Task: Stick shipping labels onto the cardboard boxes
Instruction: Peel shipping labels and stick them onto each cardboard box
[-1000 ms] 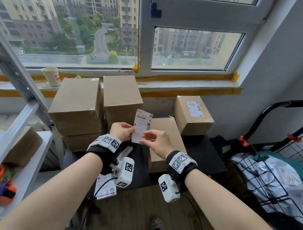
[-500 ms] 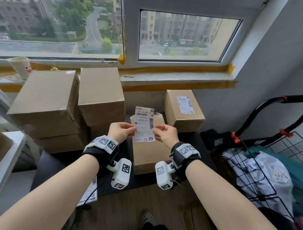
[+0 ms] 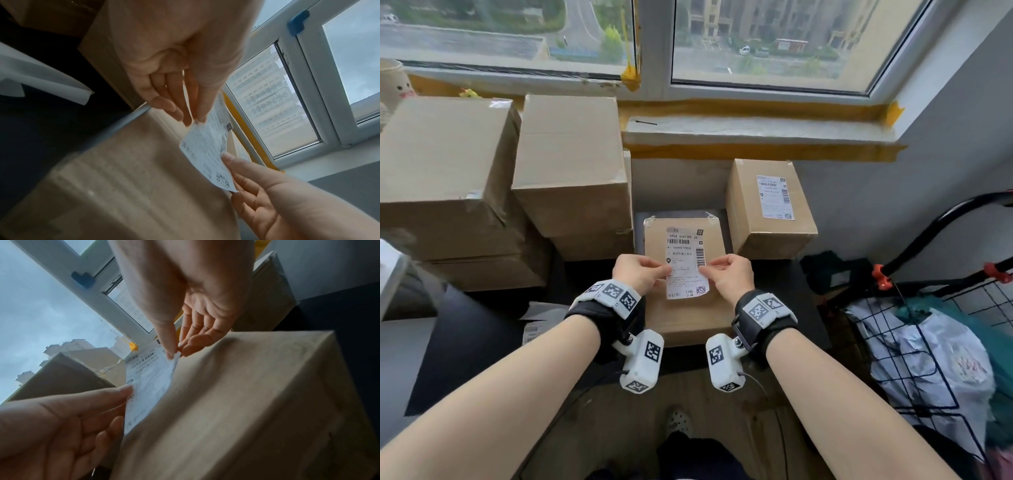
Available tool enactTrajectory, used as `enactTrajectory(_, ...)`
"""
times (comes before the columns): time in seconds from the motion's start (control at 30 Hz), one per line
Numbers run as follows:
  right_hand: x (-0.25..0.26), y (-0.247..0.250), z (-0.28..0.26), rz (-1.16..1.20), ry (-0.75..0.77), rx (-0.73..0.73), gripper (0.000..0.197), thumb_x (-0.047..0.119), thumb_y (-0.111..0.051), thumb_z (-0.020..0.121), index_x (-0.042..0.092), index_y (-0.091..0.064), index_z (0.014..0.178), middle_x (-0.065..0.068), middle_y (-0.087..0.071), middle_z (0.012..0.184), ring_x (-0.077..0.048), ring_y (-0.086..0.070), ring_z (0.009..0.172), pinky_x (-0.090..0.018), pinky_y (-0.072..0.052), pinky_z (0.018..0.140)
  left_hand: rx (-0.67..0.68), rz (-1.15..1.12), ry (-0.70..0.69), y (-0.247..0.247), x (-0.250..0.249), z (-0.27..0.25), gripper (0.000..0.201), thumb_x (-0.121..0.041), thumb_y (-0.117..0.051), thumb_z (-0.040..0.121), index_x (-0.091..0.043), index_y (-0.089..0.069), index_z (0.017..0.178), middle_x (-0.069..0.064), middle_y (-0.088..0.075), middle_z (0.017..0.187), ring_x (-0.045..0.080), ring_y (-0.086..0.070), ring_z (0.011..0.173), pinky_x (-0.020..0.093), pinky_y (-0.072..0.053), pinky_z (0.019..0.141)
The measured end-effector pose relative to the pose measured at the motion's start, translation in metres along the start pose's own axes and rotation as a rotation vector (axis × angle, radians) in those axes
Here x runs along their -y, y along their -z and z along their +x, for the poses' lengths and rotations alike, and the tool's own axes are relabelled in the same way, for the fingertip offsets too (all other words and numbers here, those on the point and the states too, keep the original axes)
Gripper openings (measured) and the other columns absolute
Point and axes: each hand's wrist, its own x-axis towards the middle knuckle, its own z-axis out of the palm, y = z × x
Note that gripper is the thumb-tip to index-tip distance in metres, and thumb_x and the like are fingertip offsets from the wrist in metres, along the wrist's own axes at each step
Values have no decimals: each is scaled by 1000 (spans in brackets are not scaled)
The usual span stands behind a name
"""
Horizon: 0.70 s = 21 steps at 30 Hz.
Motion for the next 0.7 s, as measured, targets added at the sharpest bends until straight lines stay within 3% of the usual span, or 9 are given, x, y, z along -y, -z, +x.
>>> enactTrajectory(0.07,0,2,-1,-46,6,0,24,19,-78,74,13,-60,90,-2,-65,88,-15,-64,86,-26,-50,80,-34,61,-6,-2,2,1,11,-23,-79,73,-16,-72,68,8,-73,81,22,-68,77,35,-57,75)
enactTrajectory(0.23,1,3,0,-176,41,-3,25,20,-76,76,12,-59,92,-1,-64,86,-14,-59,82,-25,-47,76,-59,178,-23,-8,1,1,15,-29,-78,74,-15,-72,74,1,-68,77,15,-62,73,25,-46,67)
enactTrajectory(0.37,2,2,0,-279,81,-7,22,22,-76,76,16,-56,84,4,-59,79,-17,-60,84,-31,-50,80,-86,223,-5,-11,2,0,14,-29,-78,73,-16,-75,73,-1,-68,72,14,-63,72,24,-47,66)
enactTrajectory(0.7,6,0,-3,-364,90,2,22,22,-74,78,18,-54,87,1,-62,87,-17,-61,87,-26,-45,73,-126,315,2,-15,0,2,11,-27,-77,75,-16,-76,76,1,-70,79,16,-62,76,25,-45,67)
